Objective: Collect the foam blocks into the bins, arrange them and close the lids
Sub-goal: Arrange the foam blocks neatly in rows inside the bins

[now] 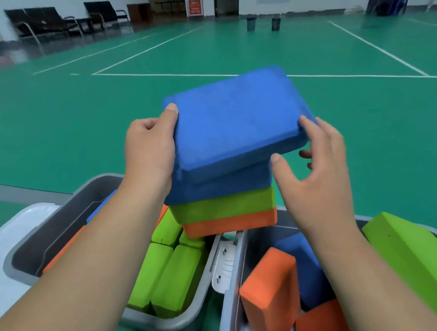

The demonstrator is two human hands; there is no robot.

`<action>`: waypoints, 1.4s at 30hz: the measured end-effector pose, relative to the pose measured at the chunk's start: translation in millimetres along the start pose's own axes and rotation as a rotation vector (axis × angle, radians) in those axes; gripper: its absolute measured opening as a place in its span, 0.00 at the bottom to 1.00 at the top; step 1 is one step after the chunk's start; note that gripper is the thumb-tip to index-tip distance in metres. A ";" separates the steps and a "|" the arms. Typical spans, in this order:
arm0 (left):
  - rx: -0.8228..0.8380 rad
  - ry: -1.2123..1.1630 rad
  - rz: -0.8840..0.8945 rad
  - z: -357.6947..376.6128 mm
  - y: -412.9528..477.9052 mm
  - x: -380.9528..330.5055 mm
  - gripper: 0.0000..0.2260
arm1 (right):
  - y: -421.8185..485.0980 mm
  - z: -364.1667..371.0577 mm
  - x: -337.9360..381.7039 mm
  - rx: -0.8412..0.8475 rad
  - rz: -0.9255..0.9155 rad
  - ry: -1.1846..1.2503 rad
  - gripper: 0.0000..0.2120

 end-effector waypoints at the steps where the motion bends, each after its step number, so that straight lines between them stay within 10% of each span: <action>1: 0.004 0.058 0.009 -3.0 3.6 2.2 0.24 | -2.2 6.2 2.2 0.022 -0.006 -0.067 0.34; 10: 0.327 0.335 0.184 12.2 -14.4 8.0 0.21 | 0.1 20.3 2.6 0.096 0.029 -0.193 0.37; 32: 0.028 0.243 0.153 -16.7 -4.0 1.5 0.20 | -24.9 29.2 -1.4 0.125 0.017 -0.073 0.37; 42: 0.142 0.435 0.274 -0.5 -17.8 -10.4 0.18 | -24.6 15.5 -5.7 0.217 0.021 -0.217 0.38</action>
Point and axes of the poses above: each hand's wrist, its own y-axis towards the middle knuckle, its own z-axis out of the palm, x = y × z, the point moved 7 cm from there along y, towards the middle knuckle, and after that the axes turned 15 degrees about z, right-handed, at the moved point
